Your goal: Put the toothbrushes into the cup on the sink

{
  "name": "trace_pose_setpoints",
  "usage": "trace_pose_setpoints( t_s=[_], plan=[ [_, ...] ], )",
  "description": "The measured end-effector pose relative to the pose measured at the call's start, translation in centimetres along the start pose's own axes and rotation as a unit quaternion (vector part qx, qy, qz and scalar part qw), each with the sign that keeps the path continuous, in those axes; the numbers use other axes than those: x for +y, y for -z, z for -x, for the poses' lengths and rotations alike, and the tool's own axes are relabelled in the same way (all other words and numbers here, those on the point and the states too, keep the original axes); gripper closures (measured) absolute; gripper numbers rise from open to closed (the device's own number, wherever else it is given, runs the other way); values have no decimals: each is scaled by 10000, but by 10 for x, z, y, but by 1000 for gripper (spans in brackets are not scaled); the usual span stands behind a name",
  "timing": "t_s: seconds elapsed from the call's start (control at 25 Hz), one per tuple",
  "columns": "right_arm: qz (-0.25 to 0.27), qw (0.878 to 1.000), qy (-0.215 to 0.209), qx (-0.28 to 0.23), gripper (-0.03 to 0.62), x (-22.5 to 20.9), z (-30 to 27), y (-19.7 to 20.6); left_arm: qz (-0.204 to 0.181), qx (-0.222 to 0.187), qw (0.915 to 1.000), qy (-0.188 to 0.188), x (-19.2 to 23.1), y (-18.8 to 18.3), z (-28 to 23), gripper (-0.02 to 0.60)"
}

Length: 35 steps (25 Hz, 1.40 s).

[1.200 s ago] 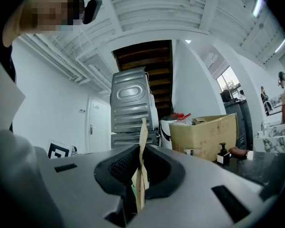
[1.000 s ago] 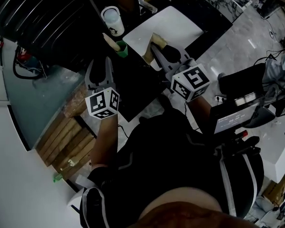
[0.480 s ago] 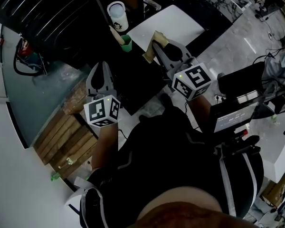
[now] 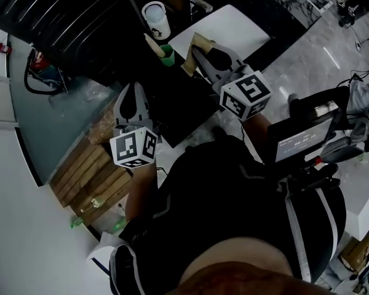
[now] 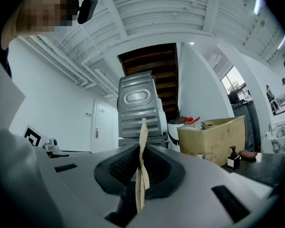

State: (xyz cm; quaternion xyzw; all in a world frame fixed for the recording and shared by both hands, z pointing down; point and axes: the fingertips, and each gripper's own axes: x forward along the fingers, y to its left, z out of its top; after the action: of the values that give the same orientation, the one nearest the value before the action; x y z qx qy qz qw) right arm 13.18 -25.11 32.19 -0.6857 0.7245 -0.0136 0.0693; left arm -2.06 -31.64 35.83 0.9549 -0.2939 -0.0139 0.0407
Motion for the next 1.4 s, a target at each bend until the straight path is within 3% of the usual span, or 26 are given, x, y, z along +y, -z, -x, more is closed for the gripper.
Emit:
trace_pose_setpoints(
  t_s=[0.32, 0.92, 1.4],
  plan=[
    [73, 9995, -289, -52, 553, 5, -13, -3, -9, -94, 9994, -342, 3, 1, 12, 575],
    [102, 9974, -708, 23, 553, -33, -99, 11, 132, 209, 9943, -1041, 11, 19, -2, 575],
    [132, 9947, -933, 420, 553, -46, -140, 81, 126, 529, 9878, -1458, 14, 43, 2, 575]
  ],
)
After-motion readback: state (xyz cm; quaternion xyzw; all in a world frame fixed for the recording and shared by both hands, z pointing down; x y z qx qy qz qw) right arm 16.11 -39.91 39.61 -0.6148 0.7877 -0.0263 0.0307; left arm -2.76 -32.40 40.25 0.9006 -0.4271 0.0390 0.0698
